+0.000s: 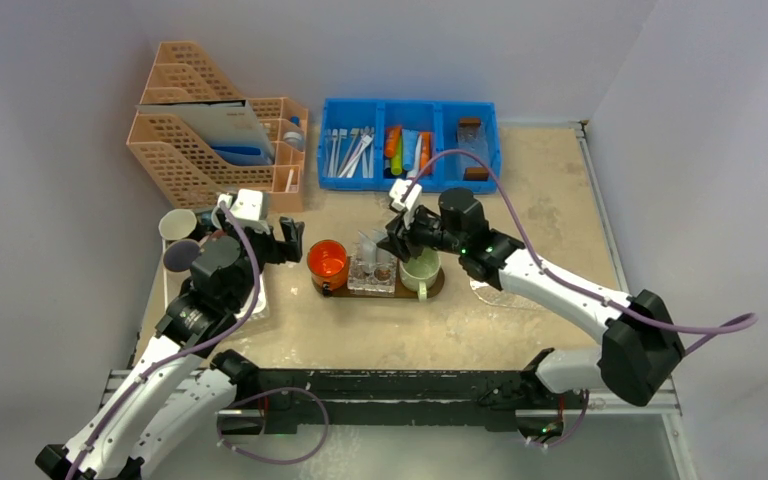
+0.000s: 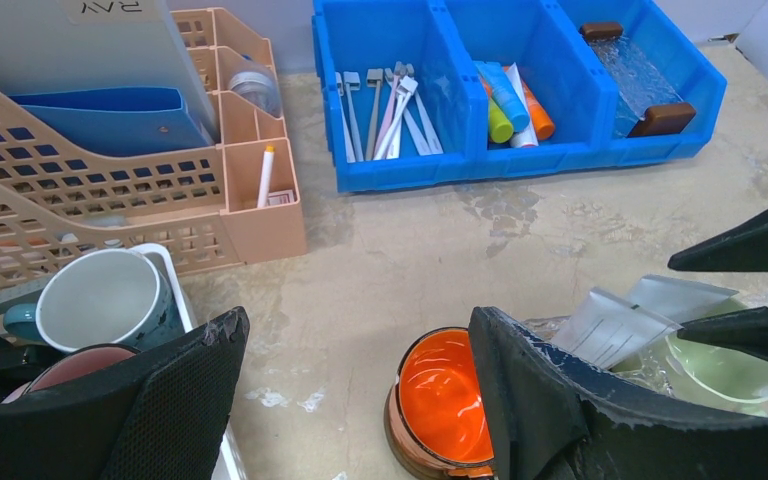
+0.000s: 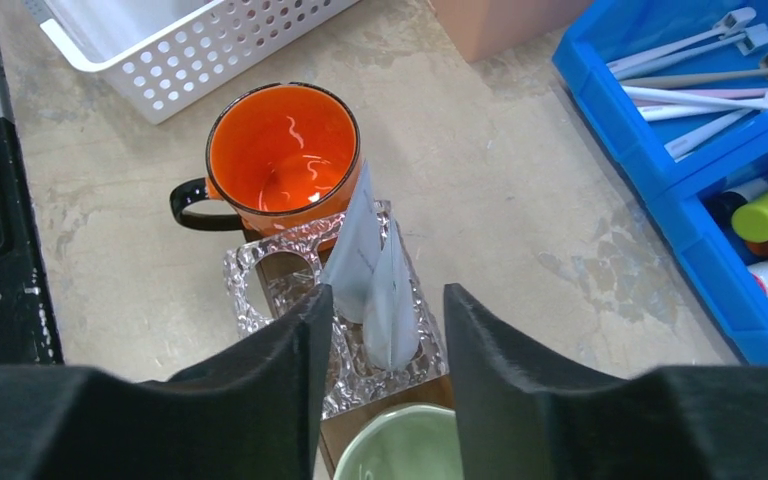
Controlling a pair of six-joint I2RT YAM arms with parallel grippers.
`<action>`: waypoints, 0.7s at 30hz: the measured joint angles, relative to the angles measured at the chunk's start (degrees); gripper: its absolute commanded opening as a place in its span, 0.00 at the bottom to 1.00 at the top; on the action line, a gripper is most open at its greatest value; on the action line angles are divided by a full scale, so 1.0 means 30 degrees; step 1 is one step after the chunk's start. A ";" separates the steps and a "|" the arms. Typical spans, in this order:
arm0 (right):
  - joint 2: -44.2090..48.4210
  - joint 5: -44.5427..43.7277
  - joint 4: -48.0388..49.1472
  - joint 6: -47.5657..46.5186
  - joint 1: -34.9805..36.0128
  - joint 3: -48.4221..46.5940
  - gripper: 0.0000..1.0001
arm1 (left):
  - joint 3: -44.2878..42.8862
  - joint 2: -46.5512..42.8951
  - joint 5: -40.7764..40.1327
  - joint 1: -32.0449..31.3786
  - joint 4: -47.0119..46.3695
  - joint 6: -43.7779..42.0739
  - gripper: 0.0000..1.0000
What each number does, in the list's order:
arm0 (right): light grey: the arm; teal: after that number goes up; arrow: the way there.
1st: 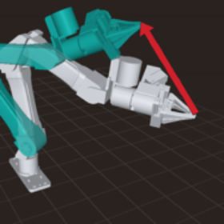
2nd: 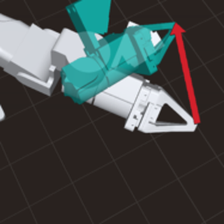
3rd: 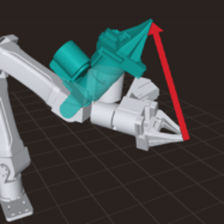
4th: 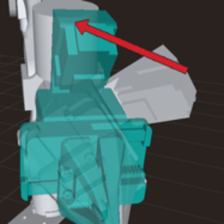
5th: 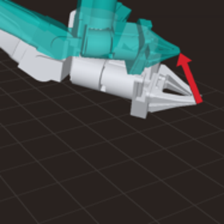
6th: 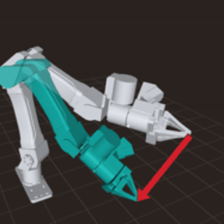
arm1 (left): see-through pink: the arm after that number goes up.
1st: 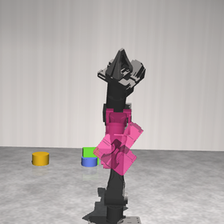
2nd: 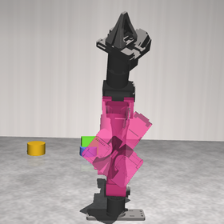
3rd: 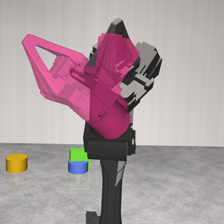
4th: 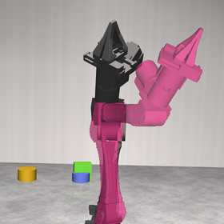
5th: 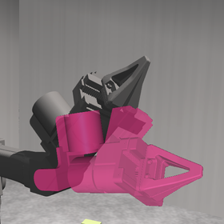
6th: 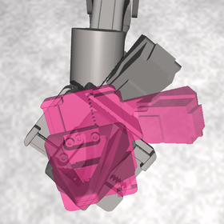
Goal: Prepare toiletry sets of a toothbrush and toothpaste on the tray
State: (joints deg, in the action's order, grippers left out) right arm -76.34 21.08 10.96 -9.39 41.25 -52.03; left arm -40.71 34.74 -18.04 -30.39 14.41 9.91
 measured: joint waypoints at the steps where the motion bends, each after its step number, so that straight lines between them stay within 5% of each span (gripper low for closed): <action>1: 0.0087 -0.0080 -0.0015 0.0000 0.0000 0.0000 0.54 | 0.0000 0.0000 0.0000 0.0000 0.0000 -0.0007 0.80; 12: 0.1851 -0.1676 -0.0780 0.0117 0.0000 0.0000 0.84 | 0.0000 0.0000 -0.0080 0.0000 0.0000 0.0000 0.80; 14: 0.2310 -0.2259 -0.0984 0.0131 0.0000 -0.0007 0.97 | 0.0000 0.0029 -0.0087 0.0000 0.0000 0.0000 0.80; 21: 0.3657 -0.4925 -0.1763 0.0262 0.0000 -0.0007 0.99 | -0.0007 0.0379 -0.0153 0.0000 0.0007 0.0007 0.81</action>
State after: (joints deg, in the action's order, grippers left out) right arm -65.36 6.31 5.67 -8.60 41.25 -52.05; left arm -40.73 35.88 -18.50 -30.39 14.44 9.93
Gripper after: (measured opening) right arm 0.987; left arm 0.800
